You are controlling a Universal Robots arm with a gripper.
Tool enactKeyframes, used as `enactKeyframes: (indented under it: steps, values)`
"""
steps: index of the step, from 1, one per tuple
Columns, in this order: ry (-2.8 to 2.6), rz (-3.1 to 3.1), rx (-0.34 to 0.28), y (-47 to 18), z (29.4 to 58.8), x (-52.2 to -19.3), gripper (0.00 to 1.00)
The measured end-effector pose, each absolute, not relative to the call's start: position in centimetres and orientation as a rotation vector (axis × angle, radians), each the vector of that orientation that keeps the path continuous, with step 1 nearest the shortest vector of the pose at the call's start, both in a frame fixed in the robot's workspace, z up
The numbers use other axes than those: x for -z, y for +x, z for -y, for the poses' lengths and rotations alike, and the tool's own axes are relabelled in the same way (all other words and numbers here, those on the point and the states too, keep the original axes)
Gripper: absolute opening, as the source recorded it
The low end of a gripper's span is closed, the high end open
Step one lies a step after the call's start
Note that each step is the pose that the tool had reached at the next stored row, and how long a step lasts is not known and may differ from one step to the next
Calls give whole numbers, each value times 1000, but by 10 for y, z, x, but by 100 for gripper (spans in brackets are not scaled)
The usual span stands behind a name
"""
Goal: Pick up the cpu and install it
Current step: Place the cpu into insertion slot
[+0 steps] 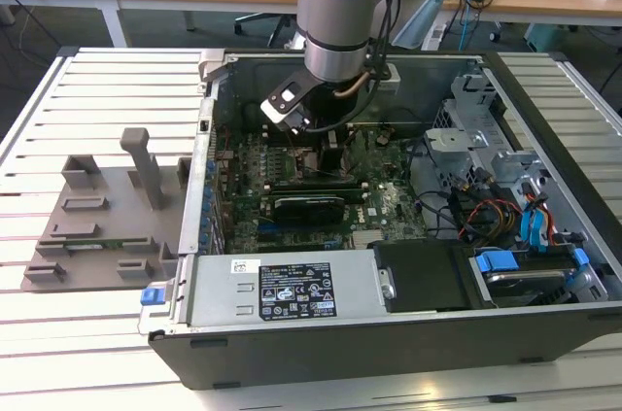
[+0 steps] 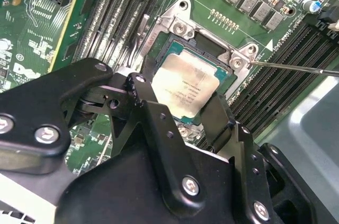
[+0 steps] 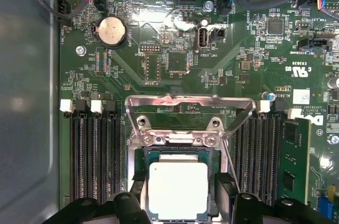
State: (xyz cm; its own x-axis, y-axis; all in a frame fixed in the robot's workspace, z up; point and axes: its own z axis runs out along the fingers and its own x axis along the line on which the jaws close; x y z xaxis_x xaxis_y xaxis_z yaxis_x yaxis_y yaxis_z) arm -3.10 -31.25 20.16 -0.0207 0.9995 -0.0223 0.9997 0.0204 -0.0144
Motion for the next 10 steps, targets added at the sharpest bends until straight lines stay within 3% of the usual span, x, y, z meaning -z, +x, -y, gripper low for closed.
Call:
enactKeyframes:
  steps: [6,7,10]
  values:
    - [2194,-2240,40,-31,312,-205,60]
    - [2194,-2240,40,-31,312,-206,48]
    - [2195,-2241,39,-31,312,-206,29]
